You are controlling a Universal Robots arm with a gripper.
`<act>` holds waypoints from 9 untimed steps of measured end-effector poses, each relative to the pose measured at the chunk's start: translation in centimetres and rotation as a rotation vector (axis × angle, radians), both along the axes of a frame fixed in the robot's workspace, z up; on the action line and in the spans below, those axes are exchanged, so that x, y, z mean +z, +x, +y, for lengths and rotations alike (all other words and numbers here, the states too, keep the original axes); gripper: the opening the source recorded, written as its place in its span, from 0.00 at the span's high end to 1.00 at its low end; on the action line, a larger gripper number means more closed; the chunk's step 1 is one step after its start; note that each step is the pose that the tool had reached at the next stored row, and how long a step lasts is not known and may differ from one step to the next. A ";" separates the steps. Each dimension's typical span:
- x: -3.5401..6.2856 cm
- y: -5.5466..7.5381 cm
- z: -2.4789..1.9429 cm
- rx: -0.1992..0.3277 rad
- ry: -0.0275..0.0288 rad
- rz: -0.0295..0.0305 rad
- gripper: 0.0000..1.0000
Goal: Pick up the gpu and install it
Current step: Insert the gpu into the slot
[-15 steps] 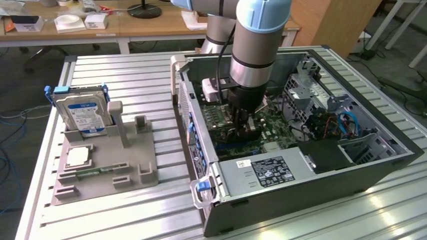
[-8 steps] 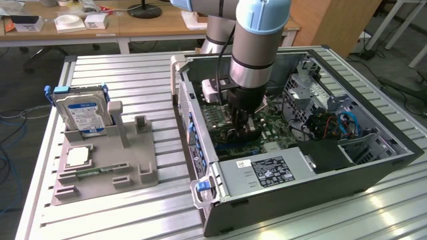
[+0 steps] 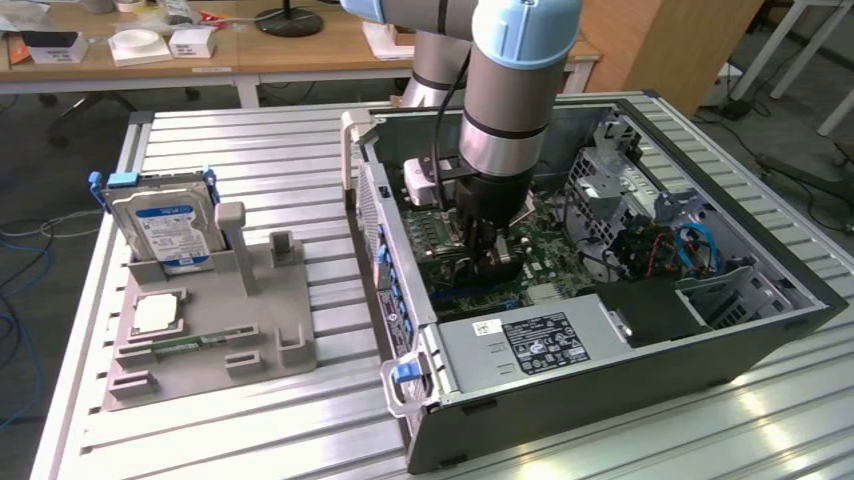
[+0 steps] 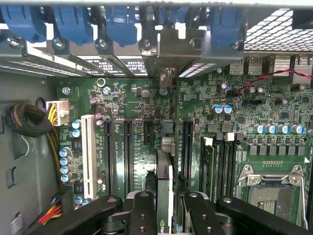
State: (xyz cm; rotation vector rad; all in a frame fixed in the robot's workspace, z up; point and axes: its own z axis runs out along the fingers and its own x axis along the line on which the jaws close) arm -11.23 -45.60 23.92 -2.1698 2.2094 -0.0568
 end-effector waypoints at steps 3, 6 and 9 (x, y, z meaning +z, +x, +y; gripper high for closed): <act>-0.03 0.0 0.00 0.000 -0.0001 0.0000 0.74; -0.32 0.0 0.00 0.000 0.0001 0.0002 0.74; -0.80 -0.1 -0.01 0.000 -0.0005 0.0005 0.74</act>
